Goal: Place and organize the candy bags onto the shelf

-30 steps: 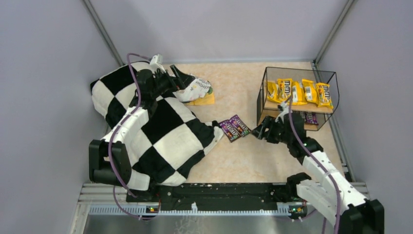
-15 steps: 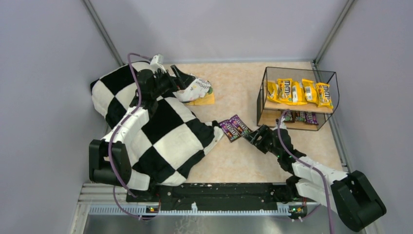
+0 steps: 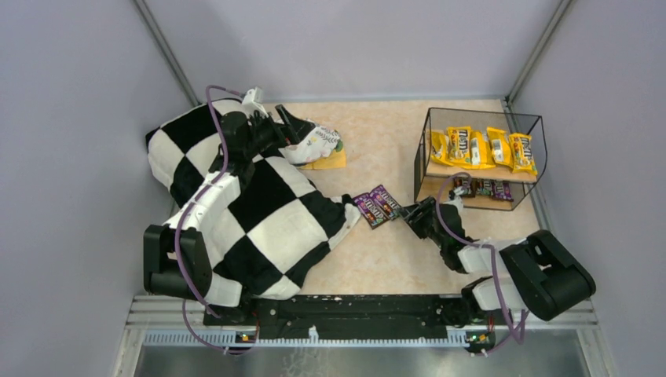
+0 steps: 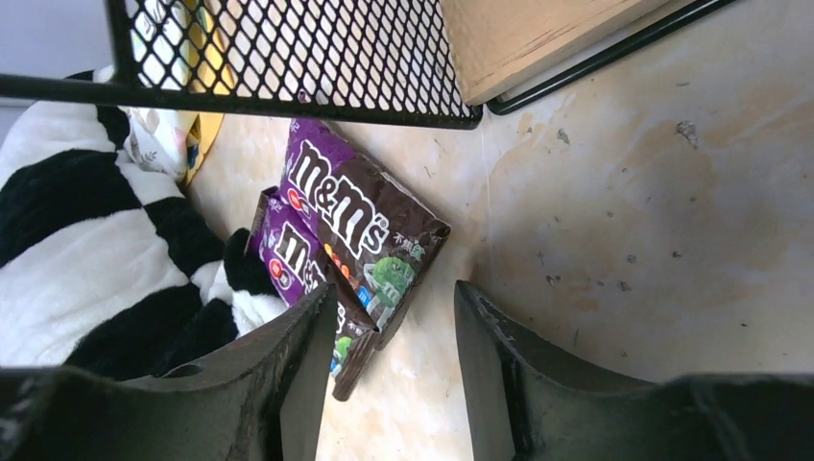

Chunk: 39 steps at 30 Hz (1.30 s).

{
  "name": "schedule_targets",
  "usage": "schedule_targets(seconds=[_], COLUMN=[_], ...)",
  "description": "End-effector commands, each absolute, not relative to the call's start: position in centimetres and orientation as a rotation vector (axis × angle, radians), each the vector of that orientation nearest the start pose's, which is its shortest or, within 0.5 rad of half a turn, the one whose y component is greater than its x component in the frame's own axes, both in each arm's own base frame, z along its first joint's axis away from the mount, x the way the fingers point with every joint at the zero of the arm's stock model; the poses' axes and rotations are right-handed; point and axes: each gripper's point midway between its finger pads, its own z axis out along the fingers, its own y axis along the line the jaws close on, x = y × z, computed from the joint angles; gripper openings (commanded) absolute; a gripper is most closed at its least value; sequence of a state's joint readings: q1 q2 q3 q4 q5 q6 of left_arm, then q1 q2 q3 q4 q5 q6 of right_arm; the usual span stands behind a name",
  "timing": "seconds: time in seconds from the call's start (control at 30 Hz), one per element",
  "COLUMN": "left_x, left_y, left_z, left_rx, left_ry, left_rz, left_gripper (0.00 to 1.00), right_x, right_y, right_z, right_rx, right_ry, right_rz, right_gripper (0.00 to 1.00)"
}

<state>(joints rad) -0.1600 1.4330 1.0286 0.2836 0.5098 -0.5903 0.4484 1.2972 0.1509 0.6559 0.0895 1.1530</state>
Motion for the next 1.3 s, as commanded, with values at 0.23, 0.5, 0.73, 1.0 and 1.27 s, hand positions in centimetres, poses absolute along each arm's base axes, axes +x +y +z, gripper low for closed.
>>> schedule_targets(seconds=[0.23, 0.5, 0.73, 1.0, 1.27], left_x=[42.1, 42.1, 42.2, 42.2, 42.3], left_y=[-17.4, -17.3, -17.2, -17.4, -17.4], left_z=[29.9, 29.9, 29.8, 29.7, 29.2], left_rx=[0.055, 0.051, 0.05, 0.048, 0.045], left_ry=[1.705, 1.702, 1.705, 1.709, 1.717], left_rz=[-0.991, -0.991, -0.992, -1.009, -0.993], left_gripper=[0.98, 0.98, 0.98, 0.98, 0.98], right_x=[29.5, 29.8, 27.9, 23.8, 20.3], right_y=[15.9, 16.7, 16.3, 12.3, 9.4], right_z=[3.5, 3.7, 4.8, 7.4, 11.9], right_rx=[0.862, 0.838, 0.783, 0.688, 0.677], right_ry=[1.948, 1.949, 1.969, 2.081, 2.053], right_rz=[0.9, 0.944, 0.951, 0.697, 0.63], right_gripper=[0.43, 0.18, 0.0, 0.0, 0.0])
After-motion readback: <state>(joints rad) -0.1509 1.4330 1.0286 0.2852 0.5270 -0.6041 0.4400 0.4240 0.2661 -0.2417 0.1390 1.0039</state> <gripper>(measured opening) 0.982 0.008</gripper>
